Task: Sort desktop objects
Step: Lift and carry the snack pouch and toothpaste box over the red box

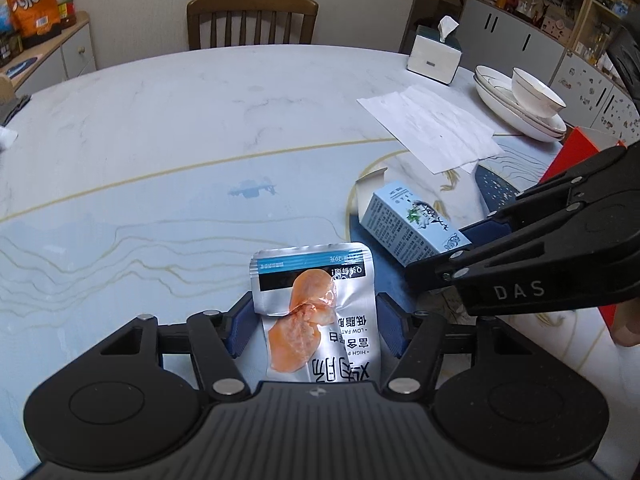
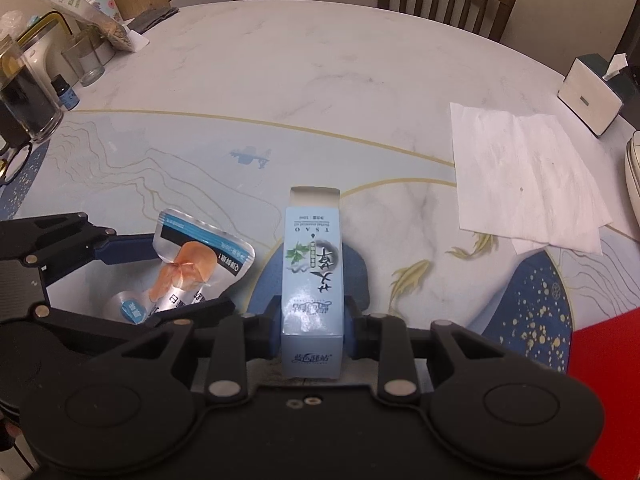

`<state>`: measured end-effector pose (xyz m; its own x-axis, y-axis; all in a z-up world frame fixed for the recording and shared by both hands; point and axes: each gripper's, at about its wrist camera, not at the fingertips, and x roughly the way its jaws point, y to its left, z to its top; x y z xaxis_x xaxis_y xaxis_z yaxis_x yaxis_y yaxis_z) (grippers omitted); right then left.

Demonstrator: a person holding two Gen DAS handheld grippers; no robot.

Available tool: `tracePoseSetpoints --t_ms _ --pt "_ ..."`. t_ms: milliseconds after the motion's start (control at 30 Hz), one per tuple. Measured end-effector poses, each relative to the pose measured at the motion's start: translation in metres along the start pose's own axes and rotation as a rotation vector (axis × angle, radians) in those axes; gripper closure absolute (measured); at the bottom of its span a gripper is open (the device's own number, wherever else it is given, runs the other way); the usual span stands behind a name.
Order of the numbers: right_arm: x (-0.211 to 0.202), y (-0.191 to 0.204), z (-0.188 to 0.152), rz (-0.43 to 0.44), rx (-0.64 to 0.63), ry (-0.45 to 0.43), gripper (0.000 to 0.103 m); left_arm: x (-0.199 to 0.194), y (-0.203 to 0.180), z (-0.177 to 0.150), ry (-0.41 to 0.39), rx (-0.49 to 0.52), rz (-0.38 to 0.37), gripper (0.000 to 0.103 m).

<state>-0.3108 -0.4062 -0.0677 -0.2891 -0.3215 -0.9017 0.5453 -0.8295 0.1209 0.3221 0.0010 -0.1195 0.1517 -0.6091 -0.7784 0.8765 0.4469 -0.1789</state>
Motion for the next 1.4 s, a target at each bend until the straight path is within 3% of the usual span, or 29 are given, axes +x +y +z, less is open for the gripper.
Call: tracePoseSetpoints --t_ms 300,833,1167,1400 --pt "-0.013 0.000 -0.012 -0.001 0.009 -0.013 0.075 -0.015 0.000 -0.013 0.015 -0.031 -0.005 0.041" --pt "-0.064 -0.010 -0.039 0.024 0.012 -0.056 0.075 -0.060 -0.003 -0.014 -0.028 -0.102 0.005 0.041" --pt "-0.112 -0.031 -0.052 0.062 0.005 -0.127 0.075 -0.085 -0.032 0.000 -0.055 -0.105 -0.007 0.041" --pt "-0.132 -0.057 -0.065 0.041 0.003 -0.154 0.075 -0.095 -0.063 0.015 -0.082 -0.089 -0.019 0.041"
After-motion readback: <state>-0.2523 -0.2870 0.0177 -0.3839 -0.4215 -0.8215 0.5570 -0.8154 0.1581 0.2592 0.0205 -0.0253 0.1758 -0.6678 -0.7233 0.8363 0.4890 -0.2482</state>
